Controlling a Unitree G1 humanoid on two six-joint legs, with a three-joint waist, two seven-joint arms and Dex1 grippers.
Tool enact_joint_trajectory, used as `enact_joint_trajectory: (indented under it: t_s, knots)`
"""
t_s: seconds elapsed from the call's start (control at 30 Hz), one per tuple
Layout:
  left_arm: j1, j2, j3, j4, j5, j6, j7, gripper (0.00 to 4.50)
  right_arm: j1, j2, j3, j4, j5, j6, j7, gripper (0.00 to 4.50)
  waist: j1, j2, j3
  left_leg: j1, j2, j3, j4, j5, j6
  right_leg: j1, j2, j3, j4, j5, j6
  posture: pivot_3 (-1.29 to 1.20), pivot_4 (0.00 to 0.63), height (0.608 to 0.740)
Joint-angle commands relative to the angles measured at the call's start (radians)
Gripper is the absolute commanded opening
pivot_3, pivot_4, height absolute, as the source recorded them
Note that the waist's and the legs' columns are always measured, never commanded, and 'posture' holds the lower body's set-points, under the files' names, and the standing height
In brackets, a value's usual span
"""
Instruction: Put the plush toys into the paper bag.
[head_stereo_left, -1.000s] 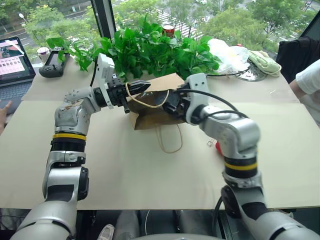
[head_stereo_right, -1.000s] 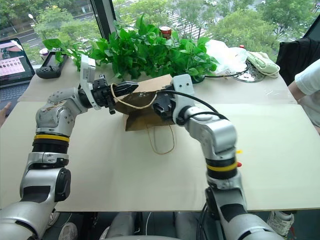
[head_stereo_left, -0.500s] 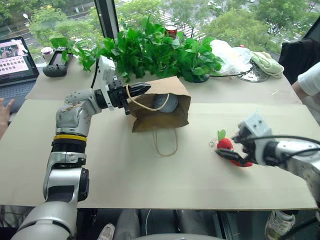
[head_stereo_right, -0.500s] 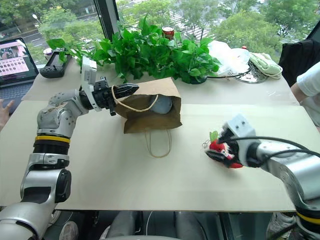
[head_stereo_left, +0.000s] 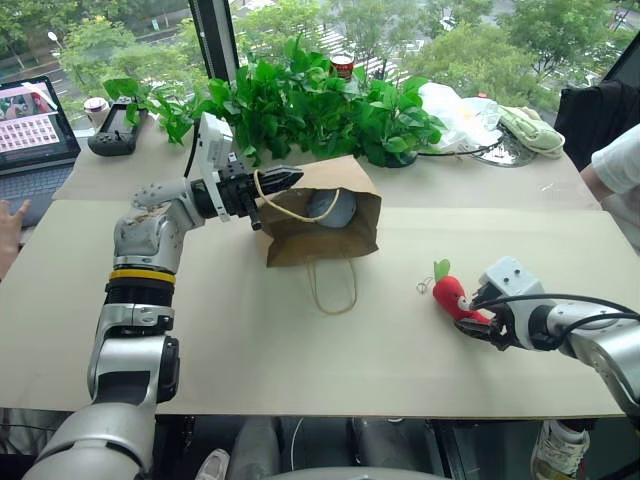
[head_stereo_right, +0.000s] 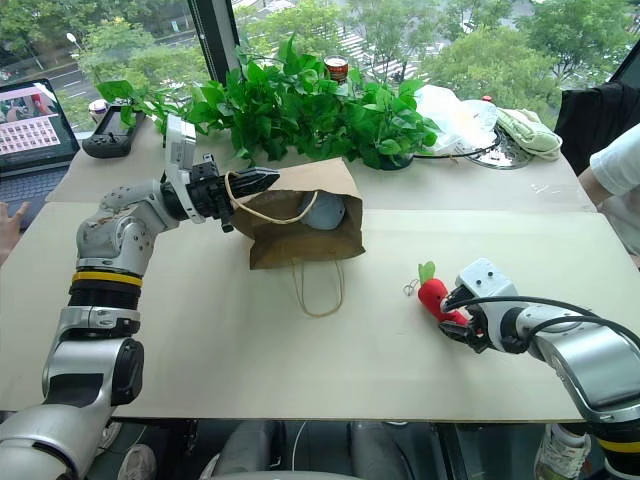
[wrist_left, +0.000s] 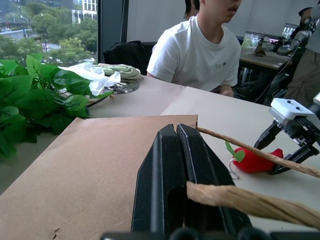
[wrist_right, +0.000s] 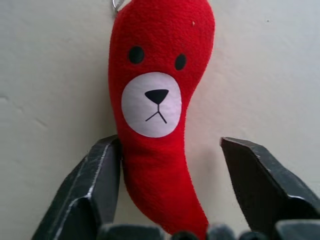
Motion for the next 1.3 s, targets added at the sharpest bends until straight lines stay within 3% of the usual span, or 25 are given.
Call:
enact_joint_trajectory:
  t_s: [0.03, 0.17, 0.3, 0.47, 0.57, 0.7, 0.87, 1.3]
  knots:
    - [-0.025, 0.01, 0.011, -0.018, -0.008, -0.01, 0.0, 0.0, 0.021, -0.002, 0.002, -0.003, -0.006, 0.008, 0.007, 1.77, 0.003, 0.0, 0.0, 0.001, 0.0, 0.0, 0.0, 0.0, 0.0, 0.001, 0.0, 0.0, 0.0, 0.0, 0.0, 0.0, 0.15, 0.717]
    - [-0.024, 0.011, 0.012, -0.019, -0.008, -0.01, 0.0, 0.0, 0.032, -0.002, 0.001, -0.013, -0.011, 0.004, 0.011, 0.42, 0.004, 0.0, 0.0, 0.001, 0.0, 0.0, 0.0, 0.0, 0.0, 0.003, 0.0, 0.0, -0.001, 0.0, 0.0, 0.0, 0.15, 0.717]
    - [-0.025, 0.013, 0.012, -0.018, -0.007, -0.011, 0.0, 0.0, 0.01, 0.022, -0.033, -0.047, 0.004, -0.023, 0.012, 0.42, 0.004, 0.0, 0.0, 0.001, -0.001, -0.001, 0.0, 0.0, 0.0, 0.003, 0.0, 0.0, -0.001, 0.0, 0.0, 0.0, 0.15, 0.717]
    - [-0.027, 0.016, 0.012, -0.013, -0.007, -0.012, -0.003, 0.0, -0.105, 0.09, -0.125, -0.226, 0.175, 0.008, 0.075, 0.42, -0.004, 0.001, 0.001, 0.001, -0.001, -0.002, 0.0, 0.0, 0.0, 0.002, 0.0, 0.0, -0.001, 0.0, 0.0, 0.0, 0.15, 0.717]
    - [-0.029, 0.016, 0.01, -0.011, -0.006, -0.012, -0.004, 0.0, -0.196, 0.141, -0.089, -0.298, 0.263, 0.069, 0.06, 0.42, 0.0, 0.001, 0.001, 0.001, -0.001, -0.005, -0.001, 0.0, 0.0, 0.002, 0.001, -0.001, -0.001, 0.0, 0.0, 0.0, 0.15, 0.717]
    - [-0.034, 0.016, 0.009, -0.005, -0.005, -0.014, -0.006, 0.0, -0.361, 0.312, 0.076, -0.309, 0.283, 0.156, -0.056, 0.42, 0.003, 0.001, 0.001, -0.001, -0.001, -0.006, 0.0, 0.0, 0.0, 0.003, 0.001, -0.003, -0.001, 0.0, 0.0, 0.0, 0.15, 0.717]
    - [-0.041, 0.012, 0.003, 0.002, -0.005, -0.014, -0.009, 0.0, -0.521, 0.519, 0.276, -0.135, 0.165, 0.195, -0.215, 0.42, 0.002, 0.001, 0.001, -0.004, -0.001, -0.007, 0.001, 0.0, 0.0, 0.0, 0.001, -0.004, 0.0, 0.0, 0.0, 0.0, 0.15, 0.717]
    - [-0.043, 0.0, -0.008, 0.005, -0.004, -0.018, -0.016, 0.0, -0.754, 0.666, 0.37, 0.285, -0.044, 0.028, -0.259, 0.42, -0.003, 0.001, 0.001, -0.014, -0.002, -0.007, 0.0, 0.0, 0.0, -0.013, 0.0, -0.006, 0.008, 0.0, -0.001, 0.0, 0.15, 0.717]
